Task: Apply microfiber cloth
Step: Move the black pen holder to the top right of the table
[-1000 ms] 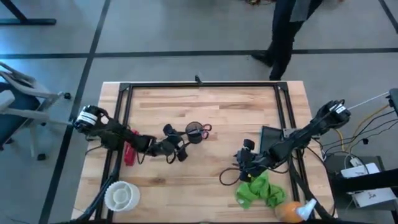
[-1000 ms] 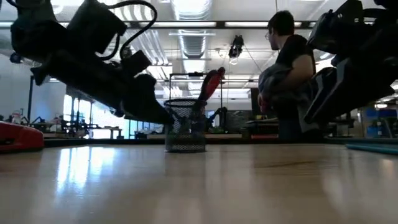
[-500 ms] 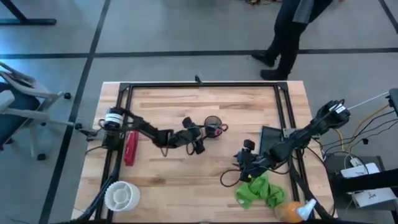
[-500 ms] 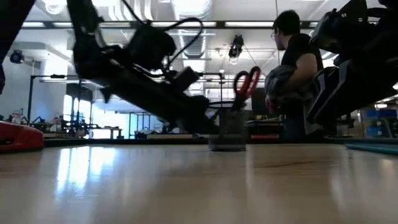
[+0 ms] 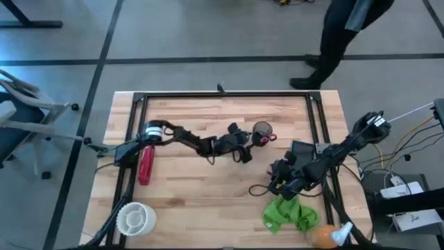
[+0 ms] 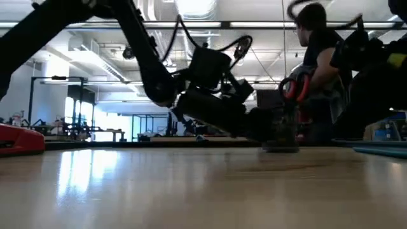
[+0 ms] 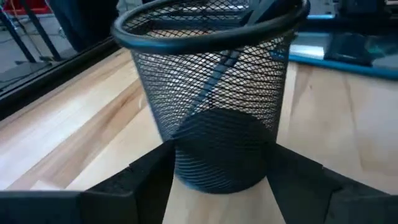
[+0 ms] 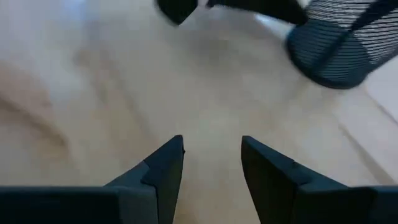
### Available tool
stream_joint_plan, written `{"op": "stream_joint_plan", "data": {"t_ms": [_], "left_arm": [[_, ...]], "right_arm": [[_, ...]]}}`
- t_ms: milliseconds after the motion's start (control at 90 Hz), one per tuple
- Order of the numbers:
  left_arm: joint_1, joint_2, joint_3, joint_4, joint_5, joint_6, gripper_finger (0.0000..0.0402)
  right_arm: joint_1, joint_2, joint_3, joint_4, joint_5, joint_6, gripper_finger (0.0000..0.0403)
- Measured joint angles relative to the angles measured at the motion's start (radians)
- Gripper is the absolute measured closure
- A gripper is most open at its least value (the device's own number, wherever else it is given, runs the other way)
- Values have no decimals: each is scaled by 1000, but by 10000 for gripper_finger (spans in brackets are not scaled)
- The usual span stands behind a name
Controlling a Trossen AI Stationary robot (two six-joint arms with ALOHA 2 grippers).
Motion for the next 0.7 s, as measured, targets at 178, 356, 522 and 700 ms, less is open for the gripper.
{"op": "stream_joint_plan", "data": {"t_ms": [178, 356, 522, 700], "left_arm": [[4, 25, 92, -131, 27, 20, 168], [2, -52, 60, -246, 28, 43, 176], [1, -168, -83, -264, 28, 23, 184], [-1, -312, -306, -142, 26, -35, 192]], "right_arm": [[0, 0, 0, 24, 1, -56, 280], [-2, 0, 0, 48, 1, -114, 297], [-24, 0, -1, 123, 2, -183, 313], [-51, 0, -6, 200, 13, -269, 336]]}}
